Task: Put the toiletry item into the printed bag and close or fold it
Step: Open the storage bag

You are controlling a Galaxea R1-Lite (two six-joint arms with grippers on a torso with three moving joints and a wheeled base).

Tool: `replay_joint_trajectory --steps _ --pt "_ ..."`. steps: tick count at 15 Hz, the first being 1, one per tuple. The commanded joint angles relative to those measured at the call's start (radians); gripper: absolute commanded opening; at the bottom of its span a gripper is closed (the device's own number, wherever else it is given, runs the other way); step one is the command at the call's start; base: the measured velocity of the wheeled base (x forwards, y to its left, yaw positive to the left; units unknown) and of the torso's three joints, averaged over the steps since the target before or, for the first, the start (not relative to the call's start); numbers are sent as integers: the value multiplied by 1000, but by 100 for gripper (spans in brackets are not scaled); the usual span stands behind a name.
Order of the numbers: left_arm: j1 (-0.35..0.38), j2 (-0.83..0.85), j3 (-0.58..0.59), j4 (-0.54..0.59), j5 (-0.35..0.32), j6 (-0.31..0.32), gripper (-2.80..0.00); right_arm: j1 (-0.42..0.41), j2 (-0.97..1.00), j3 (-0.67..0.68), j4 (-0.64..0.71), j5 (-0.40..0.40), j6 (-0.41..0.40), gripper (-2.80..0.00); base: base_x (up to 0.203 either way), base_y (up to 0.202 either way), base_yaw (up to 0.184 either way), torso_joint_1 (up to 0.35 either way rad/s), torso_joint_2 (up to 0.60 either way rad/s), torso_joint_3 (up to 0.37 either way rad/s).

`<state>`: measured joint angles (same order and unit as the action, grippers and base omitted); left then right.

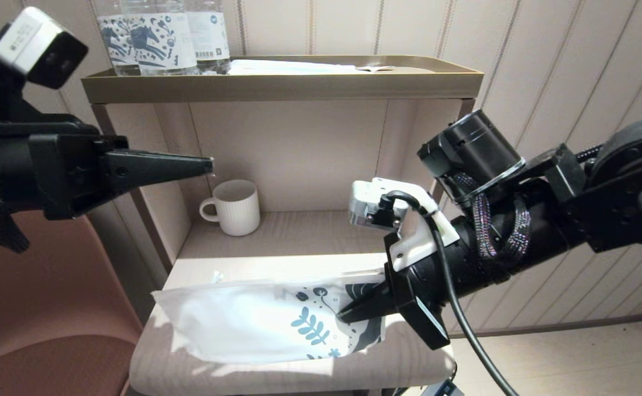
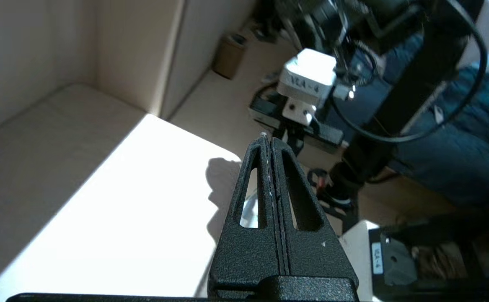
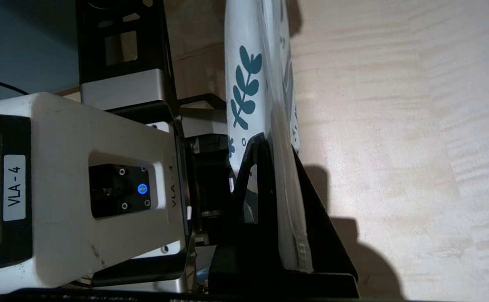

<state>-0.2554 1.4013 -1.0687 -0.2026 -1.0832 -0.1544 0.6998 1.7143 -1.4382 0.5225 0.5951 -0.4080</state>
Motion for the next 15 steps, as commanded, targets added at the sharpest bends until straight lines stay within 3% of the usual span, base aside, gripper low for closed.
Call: replay_joint_trajectory --steps 1,5,9,10,15 --pt "-44 44 28 -2 -7 48 -280 -4 23 -13 3 22 -3 -280 0 0 0 0 0 0" --pt "-66 6 130 -1 -13 165 -280 -19 34 -49 29 73 -1 -280 0 0 0 0 0 0" --pt "-82 -10 139 -7 -18 175 -280 -16 57 -82 73 77 -2 -280 0 0 0 0 0 0" --pt "-82 -10 146 -7 -17 193 0 -16 57 -84 73 77 -2 -280 0 0 0 0 0 0" --pt "-91 10 172 -3 -15 337 0 -15 82 -124 75 78 -2 -280 0 0 0 0 0 0"
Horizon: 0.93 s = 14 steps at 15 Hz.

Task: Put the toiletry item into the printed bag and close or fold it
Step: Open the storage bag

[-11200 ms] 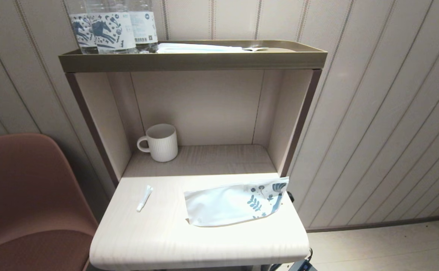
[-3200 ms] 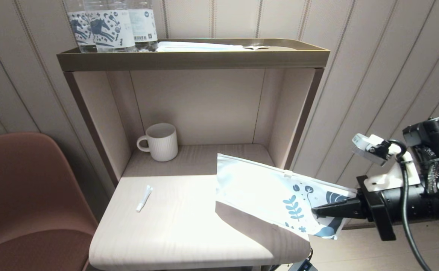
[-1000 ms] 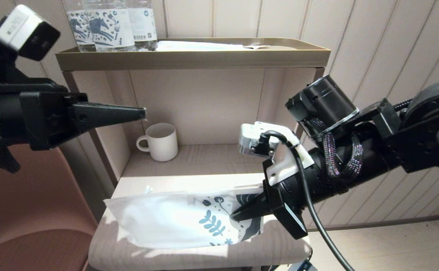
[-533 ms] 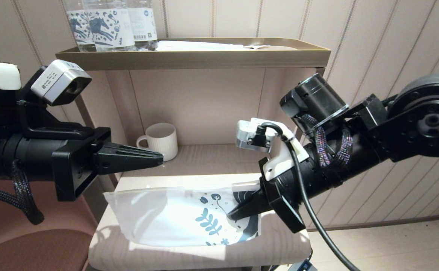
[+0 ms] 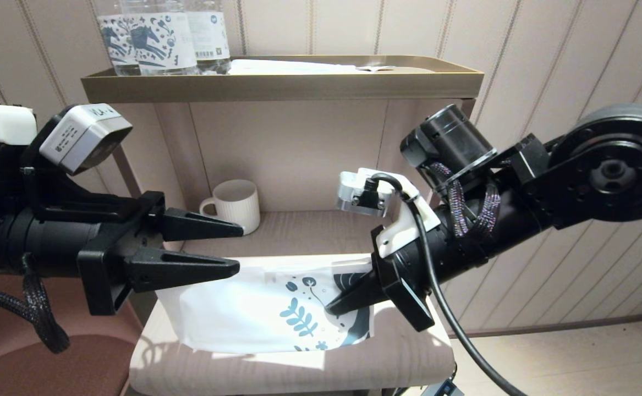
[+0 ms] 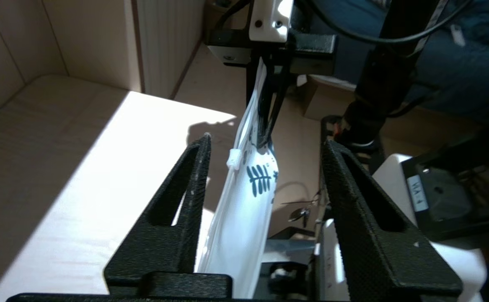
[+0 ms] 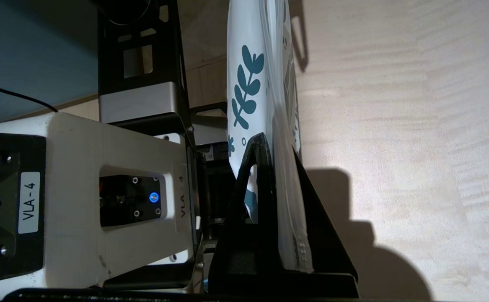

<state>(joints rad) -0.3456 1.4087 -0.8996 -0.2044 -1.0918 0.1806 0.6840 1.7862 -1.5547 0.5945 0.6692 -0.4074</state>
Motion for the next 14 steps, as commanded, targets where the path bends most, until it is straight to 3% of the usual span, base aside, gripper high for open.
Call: replay_joint_trajectory --steps 1,7,14 --pt "-1 26 3 1 -3 68 0 2 18 -15 4 3 -3 -280 0 0 0 0 0 0" --pt "0 165 -23 -3 81 140 0 0 29 -46 4 3 -2 -280 0 0 0 0 0 0" --pt "0 152 -39 -3 75 135 0 9 50 -65 2 3 -2 -280 0 0 0 0 0 0"
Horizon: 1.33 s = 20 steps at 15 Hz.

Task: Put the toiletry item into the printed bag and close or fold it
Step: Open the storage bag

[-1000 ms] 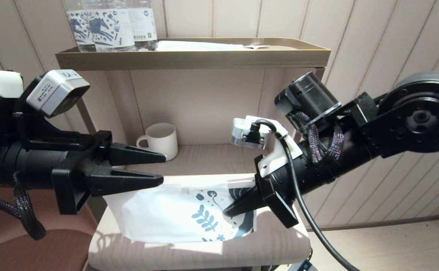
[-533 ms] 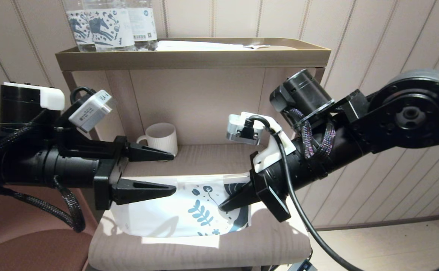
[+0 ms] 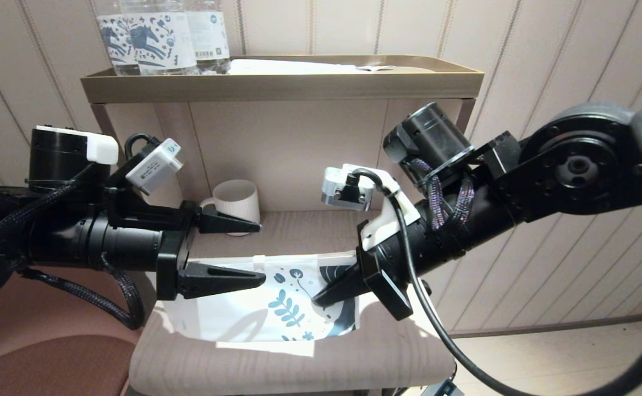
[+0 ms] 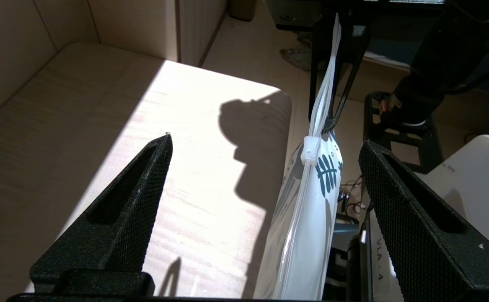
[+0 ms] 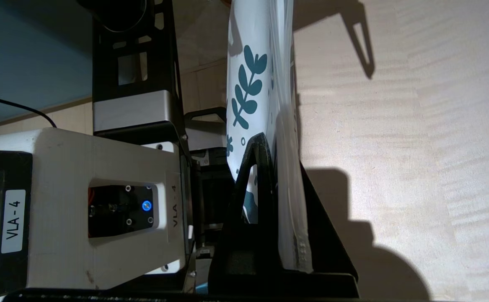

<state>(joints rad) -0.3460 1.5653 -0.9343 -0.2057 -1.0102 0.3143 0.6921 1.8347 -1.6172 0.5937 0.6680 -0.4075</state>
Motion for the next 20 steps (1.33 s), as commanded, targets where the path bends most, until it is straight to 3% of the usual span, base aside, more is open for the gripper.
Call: replay_joint_trajectory --steps 1,20 --pt "1 -9 -2 0 -7 0 0 3 1 -1 5 4 -2 -280 0 0 0 0 0 0" --pt "-5 -5 18 3 -8 3 0 -3 26 -4 2 2 -5 -280 0 0 0 0 0 0"
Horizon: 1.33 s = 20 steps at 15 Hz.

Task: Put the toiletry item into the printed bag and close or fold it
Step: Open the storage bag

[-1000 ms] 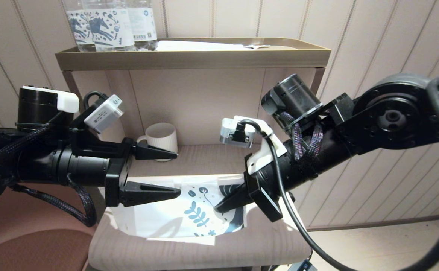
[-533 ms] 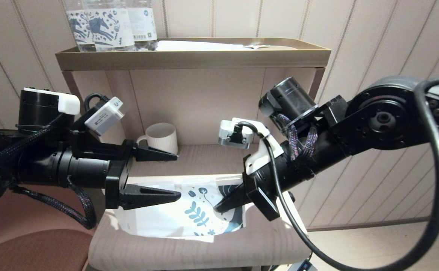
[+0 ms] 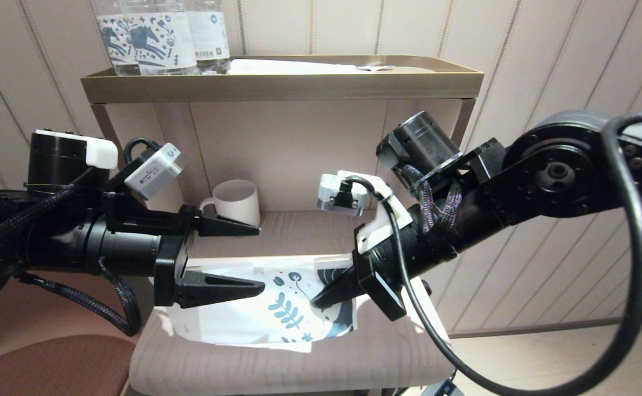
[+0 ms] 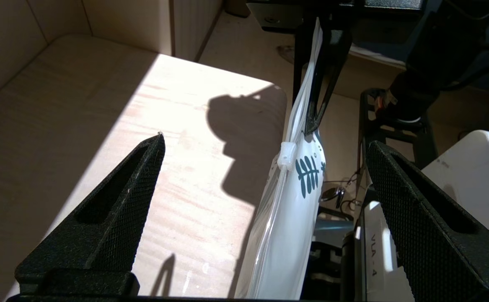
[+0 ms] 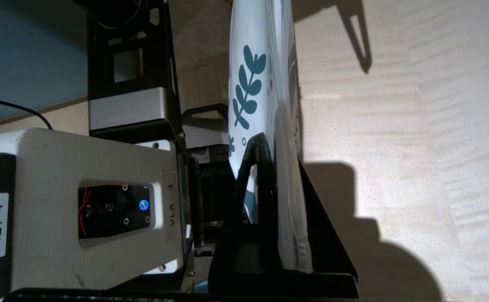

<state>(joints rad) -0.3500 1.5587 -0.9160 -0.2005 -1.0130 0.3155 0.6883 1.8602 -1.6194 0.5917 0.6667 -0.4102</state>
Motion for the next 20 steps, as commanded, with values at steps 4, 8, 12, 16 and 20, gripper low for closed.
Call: replay_joint_trajectory --steps 4,8,12,16,20 --pt "-2 1 2 -1 -6 2 0 2 2 -6 3 5 -2 -280 0 0 0 0 0 0" --pt "-3 0 8 -4 -6 4 -280 2 4 -10 3 4 -2 -280 0 0 0 0 0 0" --pt "-3 1 5 -8 -4 4 -280 4 8 -10 3 5 -7 -280 0 0 0 0 0 0" --pt "-1 11 4 -9 -7 4 -280 5 10 -10 2 4 -7 -280 0 0 0 0 0 0" --pt "-2 14 2 -8 -7 1 -280 4 10 -14 2 4 -7 -280 0 0 0 0 0 0"
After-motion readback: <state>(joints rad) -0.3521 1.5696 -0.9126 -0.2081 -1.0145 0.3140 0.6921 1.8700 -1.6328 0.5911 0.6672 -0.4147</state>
